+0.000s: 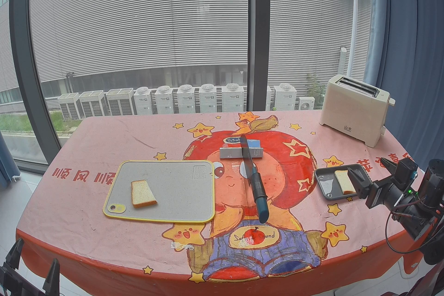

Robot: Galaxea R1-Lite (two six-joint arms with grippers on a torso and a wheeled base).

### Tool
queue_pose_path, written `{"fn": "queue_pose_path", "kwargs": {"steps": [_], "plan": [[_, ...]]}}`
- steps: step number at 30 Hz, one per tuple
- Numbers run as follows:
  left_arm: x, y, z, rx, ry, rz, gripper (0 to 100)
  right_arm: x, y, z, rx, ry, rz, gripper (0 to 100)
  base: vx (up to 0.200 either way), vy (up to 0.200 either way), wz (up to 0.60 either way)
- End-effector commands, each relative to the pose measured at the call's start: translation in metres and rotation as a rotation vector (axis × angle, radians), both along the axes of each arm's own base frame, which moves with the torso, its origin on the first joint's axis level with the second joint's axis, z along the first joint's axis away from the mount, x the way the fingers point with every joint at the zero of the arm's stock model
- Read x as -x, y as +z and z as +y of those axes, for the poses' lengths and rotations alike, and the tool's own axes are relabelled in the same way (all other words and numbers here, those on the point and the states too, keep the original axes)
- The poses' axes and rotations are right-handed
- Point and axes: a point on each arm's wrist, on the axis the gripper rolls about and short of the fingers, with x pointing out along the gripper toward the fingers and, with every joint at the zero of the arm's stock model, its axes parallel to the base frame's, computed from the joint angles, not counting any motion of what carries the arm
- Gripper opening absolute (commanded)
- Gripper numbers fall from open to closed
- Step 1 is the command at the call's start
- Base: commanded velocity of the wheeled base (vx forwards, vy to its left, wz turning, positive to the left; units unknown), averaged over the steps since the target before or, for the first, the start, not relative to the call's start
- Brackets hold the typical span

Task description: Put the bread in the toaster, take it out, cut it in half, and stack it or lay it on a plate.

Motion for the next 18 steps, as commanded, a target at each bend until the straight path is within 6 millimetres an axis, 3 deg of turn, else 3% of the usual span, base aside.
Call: {"fn": "queue_pose_path", "kwargs": {"steps": [1, 11, 15, 18], "plan": [[-0.001, -0.005, 0.000, 0.000, 0.000, 0.011, 100, 0.007, 0.009, -0.001, -0.009, 0.008, -0.042, 100, 0.000, 0.000, 0.00], [-0.001, -0.005, 0.000, 0.000, 0.000, 0.011, 100, 0.022, 0.018, -0.009, -0.005, -0.002, -0.103, 100, 0.000, 0.000, 0.00], [-0.001, -0.005, 0.000, 0.000, 0.000, 0.011, 100, 0.049, 0.040, -0.022, -0.038, -0.025, -0.224, 100, 0.000, 0.000, 0.00], [-0.001, -0.005, 0.000, 0.000, 0.000, 0.011, 100, 0.063, 0.045, -0.029, -0.016, -0.038, -0.242, 100, 0.000, 0.000, 0.00]]}}
